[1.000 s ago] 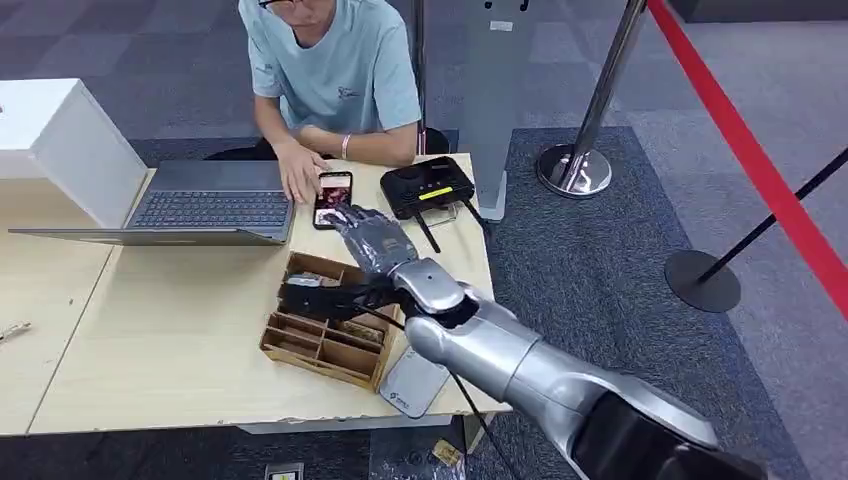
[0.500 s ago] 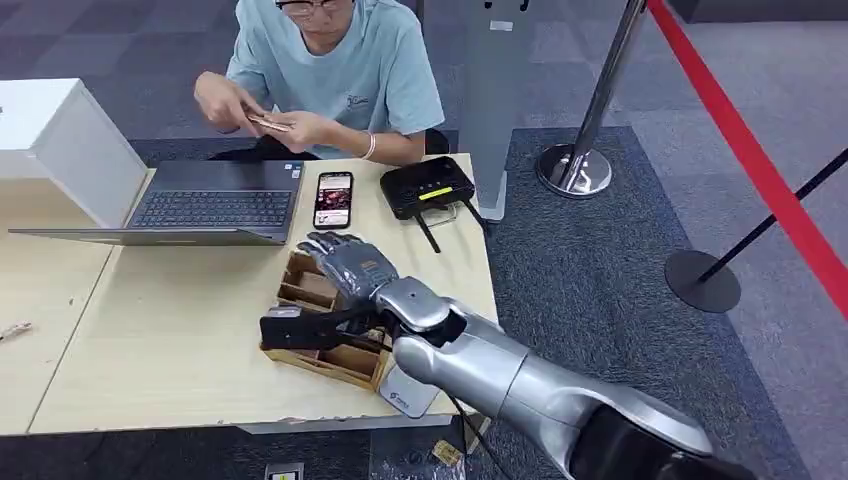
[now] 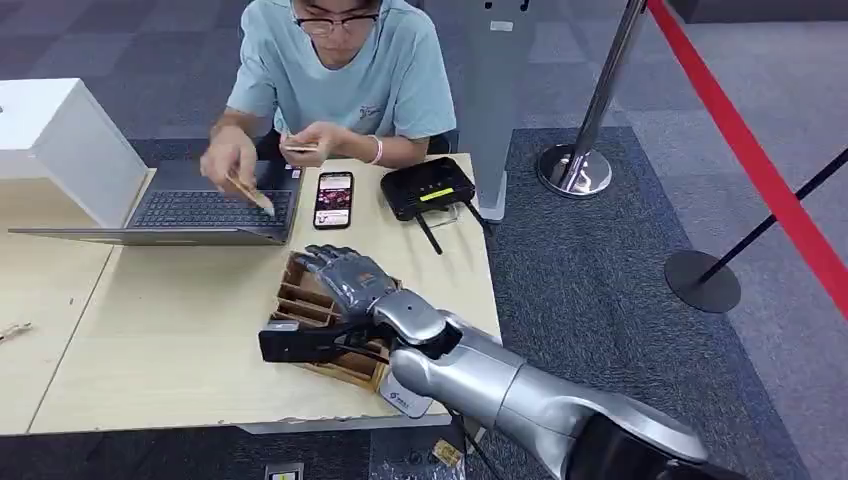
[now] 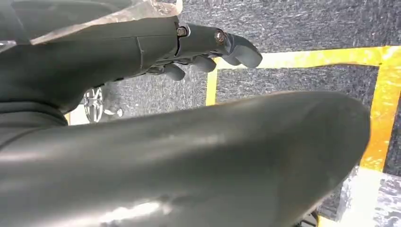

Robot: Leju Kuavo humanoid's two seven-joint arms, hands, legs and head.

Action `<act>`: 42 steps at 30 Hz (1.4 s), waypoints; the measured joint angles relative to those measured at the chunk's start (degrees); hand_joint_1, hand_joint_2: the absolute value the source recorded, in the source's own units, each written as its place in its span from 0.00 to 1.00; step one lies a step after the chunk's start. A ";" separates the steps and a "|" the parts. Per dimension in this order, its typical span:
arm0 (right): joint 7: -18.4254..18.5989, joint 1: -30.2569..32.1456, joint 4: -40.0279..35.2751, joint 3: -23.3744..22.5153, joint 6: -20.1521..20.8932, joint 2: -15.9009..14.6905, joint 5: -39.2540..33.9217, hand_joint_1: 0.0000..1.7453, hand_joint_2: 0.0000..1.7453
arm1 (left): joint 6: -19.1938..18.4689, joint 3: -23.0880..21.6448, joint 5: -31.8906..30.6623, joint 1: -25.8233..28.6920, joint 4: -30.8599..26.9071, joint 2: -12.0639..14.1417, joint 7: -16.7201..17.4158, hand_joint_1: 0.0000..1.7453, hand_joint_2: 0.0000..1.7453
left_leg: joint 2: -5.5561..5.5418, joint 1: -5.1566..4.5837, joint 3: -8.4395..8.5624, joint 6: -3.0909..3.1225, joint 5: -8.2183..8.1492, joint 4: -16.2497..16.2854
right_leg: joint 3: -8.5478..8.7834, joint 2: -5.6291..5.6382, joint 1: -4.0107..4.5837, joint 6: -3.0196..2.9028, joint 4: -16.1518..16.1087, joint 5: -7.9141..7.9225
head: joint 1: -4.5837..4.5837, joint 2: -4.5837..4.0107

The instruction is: Pass the card to the sensor for recognition and then transmit it.

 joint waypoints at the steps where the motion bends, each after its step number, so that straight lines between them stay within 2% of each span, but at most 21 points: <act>1: 0.00 -0.03 0.06 -0.02 -0.04 0.00 0.02 0.00 1.00 | 0.00 0.02 0.00 -0.02 0.00 0.05 -0.04 0.00 0.00 | 0.00 0.00 0.00 0.00 0.00 0.00 | 0.00 0.00 0.00 0.00 0.00 0.00 | -0.02 0.00; 21: 1.60 -1.74 0.33 -0.81 -1.05 -0.66 1.05 0.00 1.00 | 0.04 0.00 0.00 -0.04 0.02 0.48 0.44 0.00 0.00 | 0.01 0.00 0.01 0.00 0.00 0.00 | 0.00 0.00 0.00 0.00 0.00 0.00 | 0.00 0.00; 23: 1.77 -1.72 -0.06 -0.96 -0.61 -0.92 1.03 0.05 1.00 | 0.17 0.00 0.20 -0.04 0.02 0.48 0.41 0.00 0.00 | 0.01 0.00 0.01 0.00 0.00 0.00 | -0.01 0.00 0.00 0.00 0.00 0.00 | -0.02 0.00; 28: 2.08 -1.51 -0.37 -0.94 0.09 -1.27 0.87 0.06 1.00 | 0.33 0.00 0.48 -0.07 0.02 0.48 0.28 0.00 0.00 | 0.01 0.00 0.01 0.00 0.00 0.00 | -0.01 0.00 0.00 0.00 0.00 0.00 | -0.02 0.00; 30: 2.10 -1.32 -0.33 -0.94 0.13 -1.46 0.83 0.12 1.00 | 0.33 0.00 0.50 -0.08 0.02 0.48 0.28 0.00 0.00 | 0.01 0.00 0.01 0.00 0.00 0.00 | -0.01 0.00 0.00 0.00 0.00 0.00 | -0.02 0.00; 36: 2.16 -0.96 -0.33 -0.96 0.33 -2.05 0.81 0.12 1.00 | 0.33 0.00 0.68 0.00 0.02 0.48 0.26 0.00 0.00 | 0.01 0.00 0.00 0.00 0.00 0.00 | -0.01 0.00 0.00 0.00 0.00 0.00 | 0.00 0.00; 37: 2.21 -0.95 -0.35 -0.94 0.50 -2.19 0.81 0.15 1.00 | 0.33 0.00 0.70 0.01 0.02 0.48 0.20 0.00 0.00 | 0.01 0.00 0.00 0.00 0.00 0.00 | -0.01 0.00 0.00 0.00 0.00 0.00 | -0.02 0.00; 38: 2.25 -0.96 -0.35 -0.96 0.70 -2.29 0.81 0.29 1.00 | 0.35 0.00 0.72 0.00 0.02 0.48 0.13 0.00 0.00 | 0.01 0.00 0.00 0.00 0.00 0.00 | -0.01 0.00 0.00 0.00 0.00 0.00 | -0.02 0.00; 39: 2.30 -0.96 -0.35 -0.96 0.85 -2.43 0.81 0.70 1.00 | 0.37 0.00 0.85 0.00 0.02 0.48 0.02 0.00 0.00 | 0.01 0.00 0.00 0.00 0.00 0.00 | -0.01 0.00 0.00 0.00 0.00 0.00 | -0.02 0.00; 40: 2.36 -0.96 -0.37 -0.96 1.00 -2.56 0.81 0.75 1.00 | 0.39 0.00 0.85 0.01 0.02 0.48 -0.02 0.00 0.00 | 0.01 0.00 0.00 0.00 0.00 0.00 | -0.01 0.00 0.00 0.00 0.00 0.00 | 0.00 0.00; 41: 2.45 -0.96 -0.39 -0.96 1.07 -2.64 0.81 0.89 1.00 | 0.42 0.00 0.85 0.02 0.02 0.48 -0.02 0.00 0.00 | 0.01 0.00 0.00 0.00 0.00 0.00 | -0.01 0.00 0.00 0.00 0.00 0.00 | -0.02 0.00; 42: 2.56 -0.96 -0.42 -0.96 1.16 -2.71 0.81 0.90 1.00 | 0.44 0.00 0.85 0.02 0.02 0.48 -0.04 0.00 0.00 | 0.01 0.00 0.00 0.00 0.00 0.00 | -0.01 0.00 0.00 0.00 0.00 0.00 | 0.00 0.00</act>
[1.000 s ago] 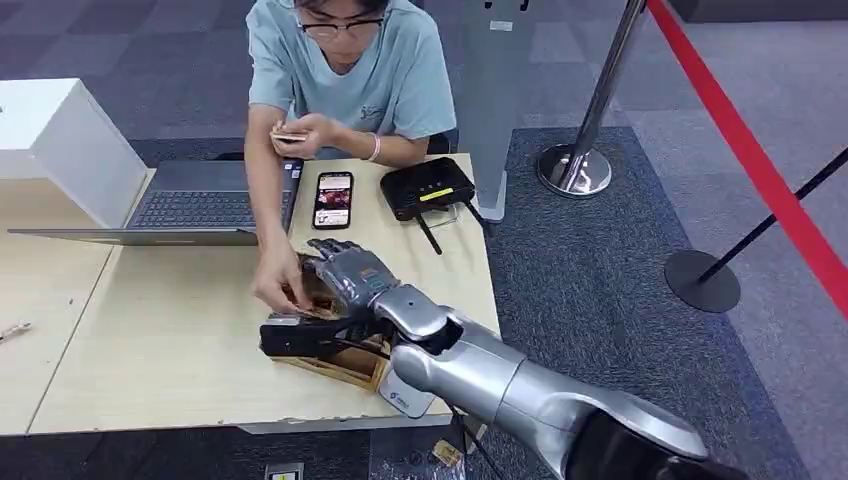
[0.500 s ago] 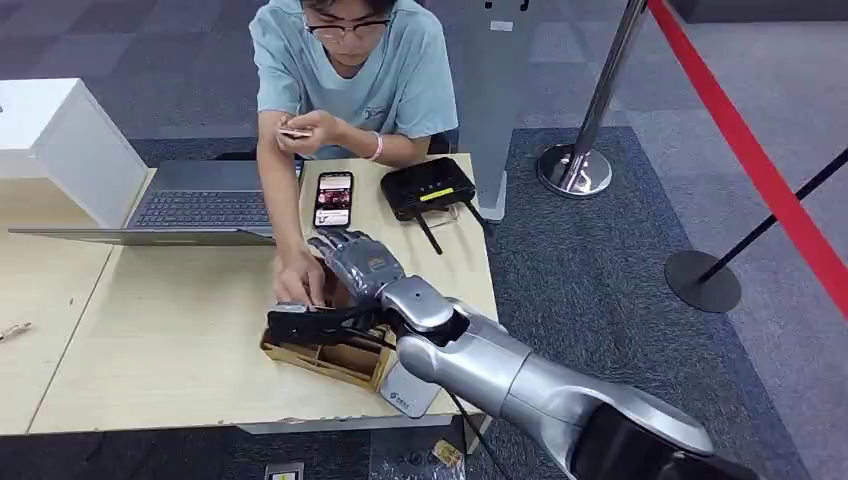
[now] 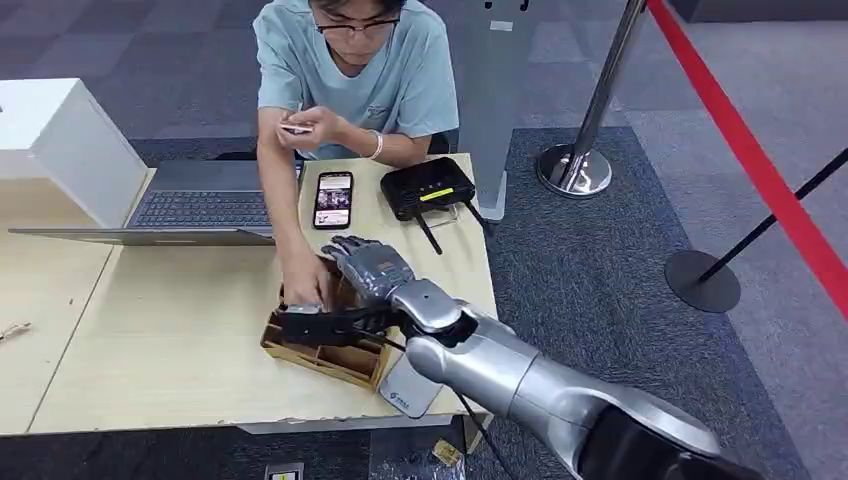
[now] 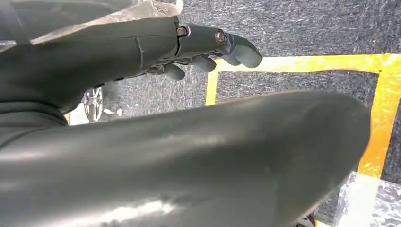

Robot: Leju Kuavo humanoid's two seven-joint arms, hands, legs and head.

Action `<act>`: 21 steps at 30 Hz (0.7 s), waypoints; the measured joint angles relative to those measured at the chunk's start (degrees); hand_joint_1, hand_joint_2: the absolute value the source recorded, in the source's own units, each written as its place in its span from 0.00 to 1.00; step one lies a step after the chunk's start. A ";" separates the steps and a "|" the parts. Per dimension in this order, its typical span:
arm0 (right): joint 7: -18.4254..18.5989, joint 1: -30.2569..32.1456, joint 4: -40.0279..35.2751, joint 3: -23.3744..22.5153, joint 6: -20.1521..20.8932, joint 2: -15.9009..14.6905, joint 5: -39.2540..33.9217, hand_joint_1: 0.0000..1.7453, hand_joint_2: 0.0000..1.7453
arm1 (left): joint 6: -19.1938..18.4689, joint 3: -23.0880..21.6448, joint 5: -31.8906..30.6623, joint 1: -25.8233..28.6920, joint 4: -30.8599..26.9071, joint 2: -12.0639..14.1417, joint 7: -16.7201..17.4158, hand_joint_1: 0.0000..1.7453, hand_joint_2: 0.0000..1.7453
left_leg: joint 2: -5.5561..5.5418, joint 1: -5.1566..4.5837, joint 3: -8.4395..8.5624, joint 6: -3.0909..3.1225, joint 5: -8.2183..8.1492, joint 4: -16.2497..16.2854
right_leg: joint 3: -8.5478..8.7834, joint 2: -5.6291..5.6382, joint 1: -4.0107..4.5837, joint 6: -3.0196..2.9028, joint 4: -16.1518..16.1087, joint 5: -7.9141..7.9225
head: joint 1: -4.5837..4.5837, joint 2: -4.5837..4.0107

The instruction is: Pass the card to the sensor for recognition and then transmit it.

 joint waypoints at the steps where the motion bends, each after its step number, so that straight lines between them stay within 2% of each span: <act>1: 0.04 0.00 -0.02 0.00 0.00 -0.11 0.00 0.90 1.00 | 0.02 0.02 0.02 -0.01 0.00 0.00 0.00 0.00 0.00 | 0.00 0.00 0.00 0.00 0.00 0.00 | 0.00 0.00 0.00 0.00 0.00 0.00 | -0.02 0.00; 2: 0.04 0.00 -0.02 0.00 0.02 -0.20 0.00 0.87 1.00 | 0.04 0.00 0.02 0.00 0.00 0.00 0.00 0.00 0.00 | 0.00 0.00 0.00 0.00 0.00 0.00 | 0.00 0.00 0.00 0.00 0.00 0.00 | 0.00 0.00; 5: 0.13 0.00 -0.24 0.00 0.02 -0.44 0.00 0.68 1.00 | 0.04 0.00 0.04 0.02 0.00 0.00 0.00 0.00 0.00 | 0.00 0.00 0.00 0.00 0.00 0.00 | 0.00 0.00 0.00 0.00 0.00 0.00 | -0.02 0.00; 7: 0.24 0.00 -0.35 0.00 0.02 -0.59 -0.13 0.71 1.00 | 0.04 0.00 0.07 0.02 0.00 0.00 0.00 0.00 0.00 | -0.01 0.00 0.00 0.00 0.00 0.00 | 0.00 0.00 0.00 0.00 0.00 0.00 | -0.02 0.00; 8: 0.35 0.00 -0.55 -0.04 0.00 -0.68 -0.13 0.81 1.00 | 0.04 0.00 0.09 0.04 0.00 0.00 0.00 0.00 0.00 | -0.01 0.00 0.00 0.00 0.00 0.00 | 0.00 0.00 0.00 0.00 0.00 0.00 | 0.00 0.00; 9: 0.44 0.00 -0.72 -0.04 0.00 -0.79 -0.11 0.83 1.00 | 0.07 0.00 0.09 0.06 0.00 0.00 0.00 0.00 0.00 | 0.00 0.00 0.00 0.00 0.00 0.00 | 0.00 0.00 0.00 0.00 0.00 0.00 | 0.00 0.00; 12: 0.77 -0.01 -1.20 -0.07 0.00 -1.05 0.00 0.78 1.00 | 0.09 0.00 0.17 0.06 0.00 0.00 0.00 0.00 0.00 | 0.00 0.00 0.00 0.00 0.00 0.00 | 0.00 0.00 0.00 0.00 0.00 0.00 | 0.00 0.00; 13: 0.83 -0.02 -1.42 -0.09 0.00 -1.14 0.04 0.71 1.00 | 0.11 0.00 0.20 0.07 0.00 0.00 0.00 0.00 0.00 | 0.00 0.00 0.00 0.00 0.00 0.00 | 0.00 0.00 0.00 0.00 0.00 0.00 | -0.02 0.00; 14: 0.88 -0.01 -1.66 -0.09 0.02 -1.22 0.04 0.71 1.00 | 0.13 0.00 0.24 0.08 0.00 0.00 0.00 0.00 0.00 | 0.00 0.00 0.00 0.00 0.00 0.00 | 0.00 0.00 0.00 0.00 0.00 0.00 | 0.00 0.00; 15: 0.88 -0.02 -1.77 -0.11 0.02 -1.27 0.07 0.51 1.00 | 0.15 0.00 0.26 0.08 0.00 0.00 0.00 0.00 0.00 | 0.00 0.00 0.00 0.00 0.00 0.00 | 0.00 0.00 0.00 0.00 0.00 0.00 | -0.02 0.00; 17: 0.90 -0.01 -2.16 -0.11 0.02 -1.42 0.09 0.50 1.00 | 0.15 0.00 0.33 0.08 0.00 0.00 0.00 0.00 0.00 | 0.00 0.00 0.00 0.00 0.00 0.00 | 0.00 0.00 0.00 0.00 0.00 0.00 | -0.02 0.00; 18: 0.92 -0.03 -2.25 -0.13 0.02 -1.46 0.17 0.59 1.00 | 0.15 0.00 0.35 0.08 0.00 0.00 0.00 0.00 0.00 | 0.00 0.00 0.00 0.00 0.00 0.00 | 0.00 0.00 0.00 0.00 0.00 0.00 | -0.02 0.00; 19: 1.03 -0.03 -2.27 -0.13 0.02 -1.46 0.22 0.60 1.00 | 0.15 0.00 0.35 0.09 0.00 0.00 0.00 0.00 0.00 | 0.00 0.00 0.00 0.00 0.00 0.00 | 0.00 0.00 0.00 0.00 0.00 0.00 | -0.02 0.00; 20: 1.09 -0.01 -2.51 -0.13 0.13 -1.53 0.22 0.60 1.00 | 0.15 0.00 0.37 0.09 0.00 0.00 0.00 0.00 0.00 | 0.00 0.00 0.00 0.00 0.00 0.00 | 0.00 0.00 0.00 0.00 0.00 0.00 | -0.02 0.00; 21: 1.12 -0.01 -2.69 -0.13 0.13 -1.55 0.24 0.56 1.00 | 0.15 0.00 0.44 0.10 0.00 0.00 0.00 0.00 0.00 | 0.00 0.00 0.00 0.00 0.00 0.00 | 0.00 0.00 0.00 0.00 0.00 0.00 | 0.00 0.00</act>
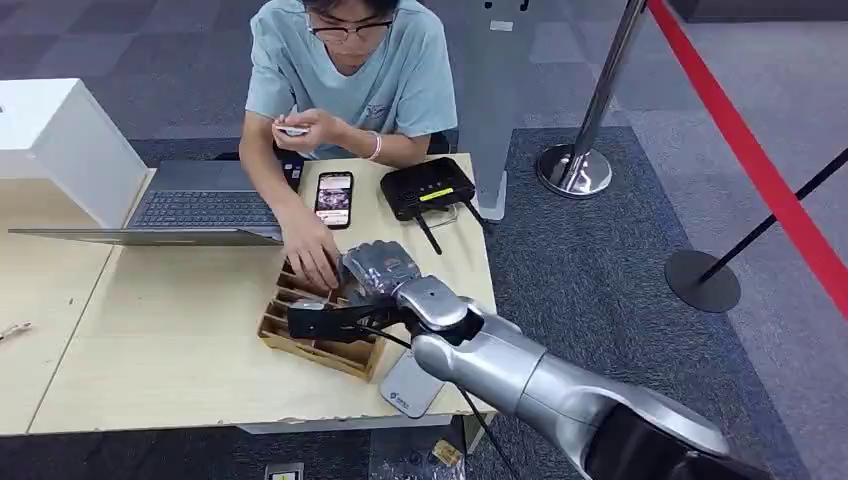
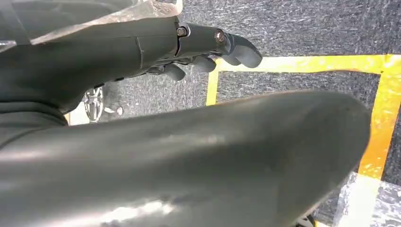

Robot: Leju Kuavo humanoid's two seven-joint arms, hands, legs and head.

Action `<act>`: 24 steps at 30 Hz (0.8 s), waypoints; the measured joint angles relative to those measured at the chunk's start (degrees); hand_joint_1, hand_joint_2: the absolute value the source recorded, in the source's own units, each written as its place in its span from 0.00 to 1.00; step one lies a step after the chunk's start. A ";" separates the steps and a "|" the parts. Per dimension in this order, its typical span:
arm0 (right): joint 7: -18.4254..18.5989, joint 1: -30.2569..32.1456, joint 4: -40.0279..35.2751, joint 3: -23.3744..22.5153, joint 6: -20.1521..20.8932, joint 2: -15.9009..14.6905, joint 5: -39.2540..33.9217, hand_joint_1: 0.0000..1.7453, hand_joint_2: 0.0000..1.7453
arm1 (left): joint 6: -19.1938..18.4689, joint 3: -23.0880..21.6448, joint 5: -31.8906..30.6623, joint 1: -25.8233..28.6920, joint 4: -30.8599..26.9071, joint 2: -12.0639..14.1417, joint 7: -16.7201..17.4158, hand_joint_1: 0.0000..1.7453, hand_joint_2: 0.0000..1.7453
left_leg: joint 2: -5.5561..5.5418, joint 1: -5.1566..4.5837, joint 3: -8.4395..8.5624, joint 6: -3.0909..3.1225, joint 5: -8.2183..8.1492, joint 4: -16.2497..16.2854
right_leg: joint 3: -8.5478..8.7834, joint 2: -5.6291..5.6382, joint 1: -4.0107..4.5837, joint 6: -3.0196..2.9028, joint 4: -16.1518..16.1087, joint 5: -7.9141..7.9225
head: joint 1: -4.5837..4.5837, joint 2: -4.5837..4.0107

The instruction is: Pass the card to the sensor for recognition and then transmit it.

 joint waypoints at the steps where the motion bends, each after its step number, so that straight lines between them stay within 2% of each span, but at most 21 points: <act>1: 0.02 0.00 -0.13 0.00 0.04 0.00 0.02 0.54 1.00 | 0.00 0.00 0.00 0.00 0.00 0.00 0.00 0.00 0.00 | 0.00 0.00 0.00 0.00 0.00 0.00 | 0.00 0.00 0.00 0.00 0.00 0.00 | -0.02 0.00; 24: -0.42 3.49 -1.33 0.20 0.46 -0.04 -1.07 0.53 1.00 | 0.00 0.00 0.42 0.02 0.00 -0.02 0.33 0.00 0.00 | 0.00 0.00 0.00 0.00 0.00 0.00 | 0.00 0.00 0.00 0.00 0.00 0.00 | -0.02 0.00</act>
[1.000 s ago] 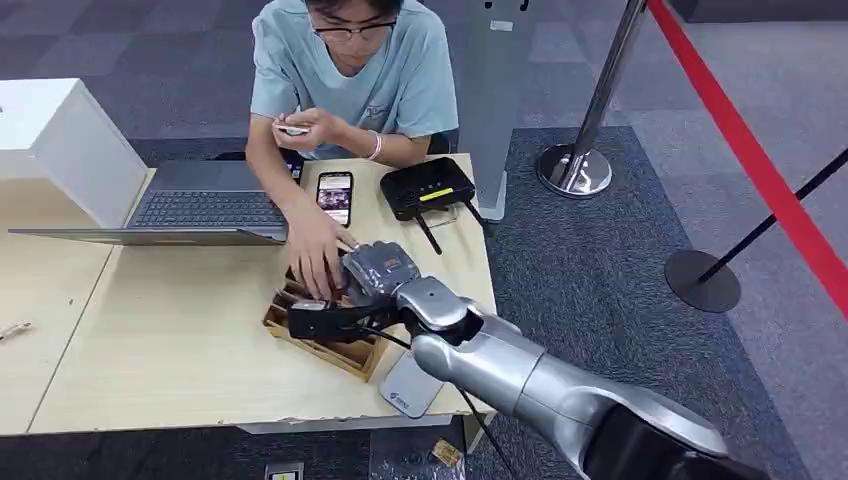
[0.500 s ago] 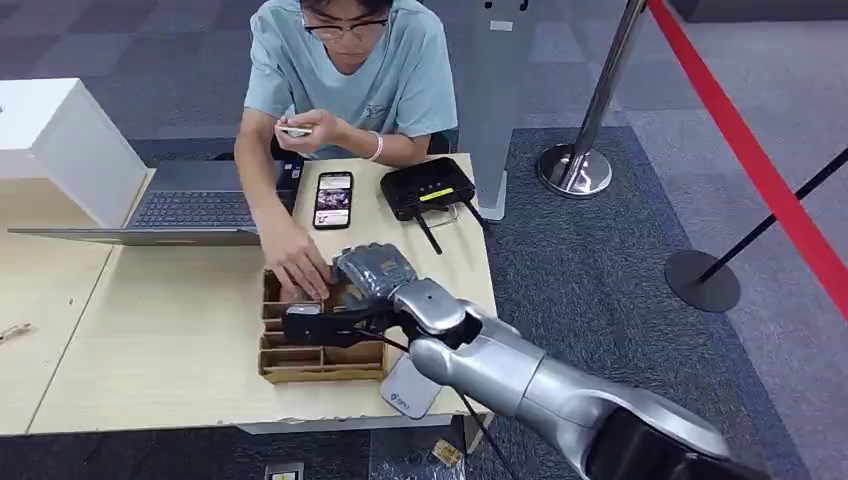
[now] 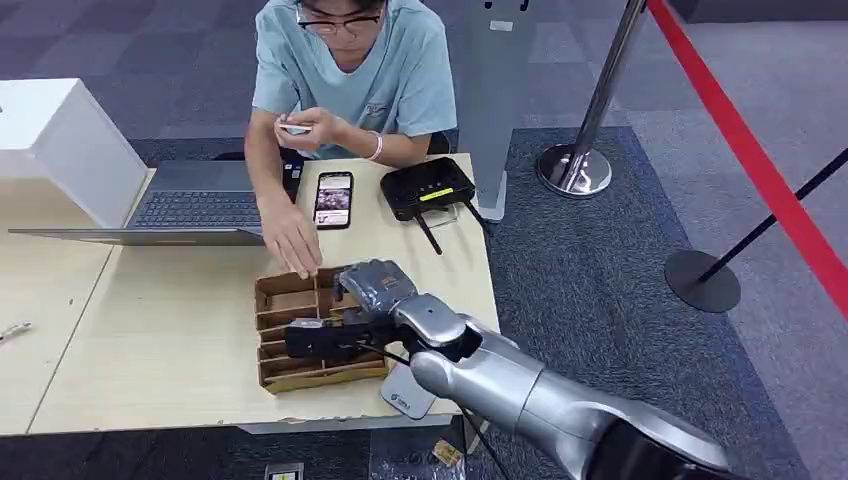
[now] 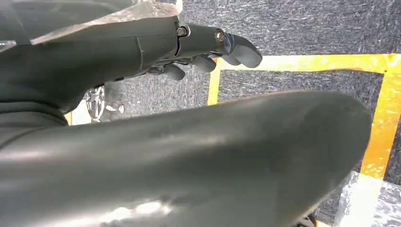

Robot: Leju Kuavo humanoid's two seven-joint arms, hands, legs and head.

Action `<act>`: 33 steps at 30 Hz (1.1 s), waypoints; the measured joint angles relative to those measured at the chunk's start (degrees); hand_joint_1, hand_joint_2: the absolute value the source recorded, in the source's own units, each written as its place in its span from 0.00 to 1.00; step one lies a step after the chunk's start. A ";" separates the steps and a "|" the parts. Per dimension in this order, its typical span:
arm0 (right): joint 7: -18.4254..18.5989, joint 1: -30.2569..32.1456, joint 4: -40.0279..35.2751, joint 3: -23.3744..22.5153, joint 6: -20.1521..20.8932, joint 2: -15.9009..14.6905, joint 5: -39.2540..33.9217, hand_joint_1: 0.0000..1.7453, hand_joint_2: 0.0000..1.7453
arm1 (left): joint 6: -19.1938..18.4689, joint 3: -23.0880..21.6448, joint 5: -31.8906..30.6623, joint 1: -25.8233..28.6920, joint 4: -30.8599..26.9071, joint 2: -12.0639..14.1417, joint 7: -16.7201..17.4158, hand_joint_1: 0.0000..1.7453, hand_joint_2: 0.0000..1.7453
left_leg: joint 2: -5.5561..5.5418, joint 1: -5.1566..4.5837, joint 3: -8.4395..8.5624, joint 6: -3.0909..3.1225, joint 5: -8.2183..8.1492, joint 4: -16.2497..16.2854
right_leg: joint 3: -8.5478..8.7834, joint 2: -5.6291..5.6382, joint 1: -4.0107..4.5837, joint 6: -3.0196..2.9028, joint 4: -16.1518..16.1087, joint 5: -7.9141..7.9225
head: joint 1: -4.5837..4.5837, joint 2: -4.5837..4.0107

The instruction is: Pass the card to the sensor for recognition and then transmit it.

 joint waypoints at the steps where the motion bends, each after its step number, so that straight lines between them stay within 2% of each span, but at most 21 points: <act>1: 0.00 0.15 0.07 0.02 0.00 0.00 0.00 0.53 1.00 | 0.00 0.00 0.00 0.00 0.00 0.00 0.00 0.00 0.00 | 0.00 0.00 0.00 0.00 0.00 0.00 | 0.00 0.00 0.00 0.00 0.00 0.00 | 0.02 0.00; 12: -0.46 1.41 0.52 0.09 -0.15 0.02 -0.37 0.52 1.00 | 0.09 0.00 0.15 0.00 0.00 0.00 0.17 0.00 0.00 | 0.00 0.00 0.00 0.00 0.00 0.00 | 0.00 0.00 0.00 0.00 0.00 0.00 | 0.00 0.00; 15: -0.50 1.63 0.52 0.09 -0.17 0.02 -0.48 0.55 1.00 | 0.09 0.00 0.15 0.00 0.00 0.00 0.11 0.00 0.00 | 0.00 0.00 0.00 0.00 0.00 0.00 | 0.00 0.00 0.00 0.00 0.00 0.00 | 0.00 0.00; 16: -0.52 1.70 0.52 0.09 -0.20 0.02 -0.50 0.62 1.00 | 0.09 0.00 0.17 0.00 0.00 0.00 0.11 0.00 0.00 | 0.00 0.00 0.00 0.00 0.00 0.00 | 0.00 0.00 0.00 0.00 0.00 0.00 | 0.00 0.00; 17: -0.55 1.79 0.55 0.09 -0.26 0.02 -0.52 0.74 1.00 | 0.09 0.00 0.17 0.00 0.00 0.00 0.11 0.00 0.00 | 0.00 0.00 0.00 0.00 0.00 0.00 | 0.00 0.00 0.00 0.00 0.00 0.00 | 0.00 0.00; 18: -0.55 1.85 0.61 0.11 -0.26 0.02 -0.57 0.76 1.00 | 0.09 0.00 0.17 0.00 0.00 0.00 0.11 0.00 0.00 | 0.00 0.00 0.00 0.00 0.00 0.00 | 0.00 0.00 0.00 0.00 0.00 0.00 | 0.00 0.00; 19: -0.59 1.89 0.70 0.11 -0.28 0.02 -0.59 0.86 1.00 | 0.09 0.00 0.17 0.00 0.00 0.00 0.11 0.00 0.00 | 0.00 0.00 0.00 0.00 0.00 0.00 | 0.00 0.00 0.00 0.00 0.00 0.00 | 0.00 0.00; 20: -0.61 1.92 0.79 0.11 -0.31 0.02 -0.59 0.91 1.00 | 0.11 0.00 0.20 0.00 0.00 0.00 0.11 0.00 0.00 | 0.00 0.00 0.00 0.00 0.00 0.00 | 0.00 0.00 0.00 0.00 0.00 0.00 | 0.00 0.00; 27: -0.68 1.96 1.03 0.04 -0.42 0.04 -0.68 0.96 1.00 | 0.09 0.00 0.20 0.00 0.00 -0.02 0.11 0.00 0.00 | 0.00 0.00 0.00 0.00 0.00 0.00 | 0.01 0.00 0.00 0.00 0.00 0.00 | 0.02 0.00; 28: -0.70 1.93 1.01 0.04 -0.42 0.07 -0.68 1.00 1.00 | 0.09 0.00 0.20 0.00 0.00 -0.02 0.13 0.00 0.00 | 0.00 0.00 0.01 0.00 0.00 0.00 | 0.01 0.00 0.00 0.00 0.00 0.00 | 0.00 0.00; 33: -0.96 1.75 1.03 0.00 -0.42 0.22 -0.66 1.00 1.00 | 0.09 0.00 0.20 -0.01 0.00 -0.02 0.15 0.00 0.00 | 0.00 0.00 0.01 0.00 0.00 0.00 | 0.01 0.00 0.00 0.00 0.00 0.00 | 0.00 0.00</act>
